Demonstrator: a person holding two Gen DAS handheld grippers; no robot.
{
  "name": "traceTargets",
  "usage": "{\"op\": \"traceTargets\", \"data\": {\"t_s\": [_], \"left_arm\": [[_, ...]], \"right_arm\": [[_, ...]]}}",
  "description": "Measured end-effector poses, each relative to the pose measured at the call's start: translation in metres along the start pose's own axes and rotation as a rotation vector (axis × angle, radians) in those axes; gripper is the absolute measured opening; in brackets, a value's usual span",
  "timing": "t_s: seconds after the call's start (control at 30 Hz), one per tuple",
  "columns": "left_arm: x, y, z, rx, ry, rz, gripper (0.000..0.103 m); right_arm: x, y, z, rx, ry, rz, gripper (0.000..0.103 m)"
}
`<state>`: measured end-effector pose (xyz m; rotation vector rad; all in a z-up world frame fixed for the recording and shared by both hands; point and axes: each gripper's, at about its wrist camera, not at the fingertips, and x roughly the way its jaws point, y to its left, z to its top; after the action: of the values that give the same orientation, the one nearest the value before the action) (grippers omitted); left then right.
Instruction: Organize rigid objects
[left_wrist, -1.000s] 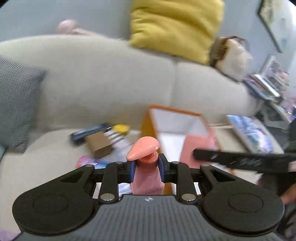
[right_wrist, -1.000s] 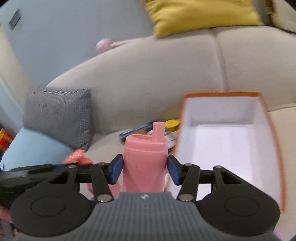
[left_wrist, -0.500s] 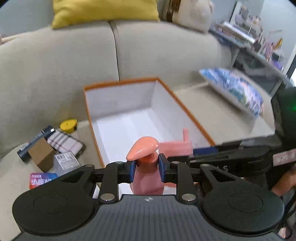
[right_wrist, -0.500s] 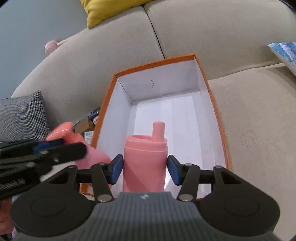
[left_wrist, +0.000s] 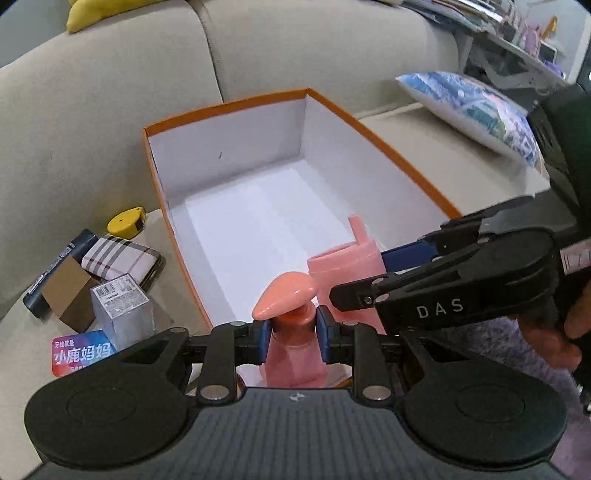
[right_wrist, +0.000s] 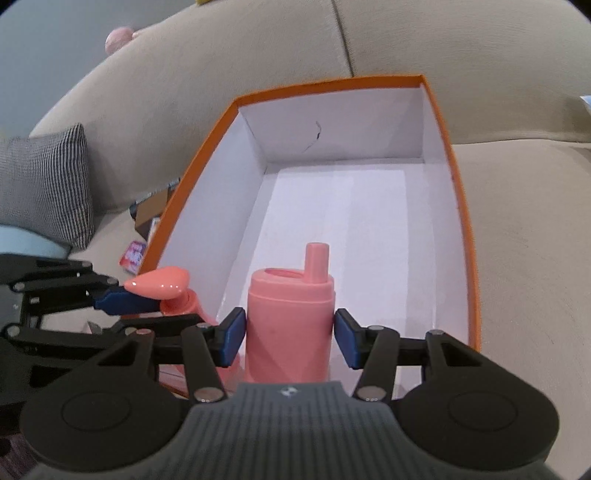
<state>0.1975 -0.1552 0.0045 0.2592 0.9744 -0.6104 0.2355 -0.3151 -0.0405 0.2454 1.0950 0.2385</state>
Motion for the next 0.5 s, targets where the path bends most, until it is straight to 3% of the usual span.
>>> {"op": "traceTargets", "data": {"t_s": [0.37, 0.5], "left_arm": [[0.001, 0.009, 0.002, 0.008, 0.078, -0.019, 0.029], [-0.004, 0.015, 0.007, -0.02, 0.063, -0.029, 0.029]], "right_arm": [[0.017, -0.001, -0.002, -0.008, 0.077, 0.021, 0.055], [0.022, 0.001, 0.0, -0.021, 0.103, 0.004, 0.054]]}}
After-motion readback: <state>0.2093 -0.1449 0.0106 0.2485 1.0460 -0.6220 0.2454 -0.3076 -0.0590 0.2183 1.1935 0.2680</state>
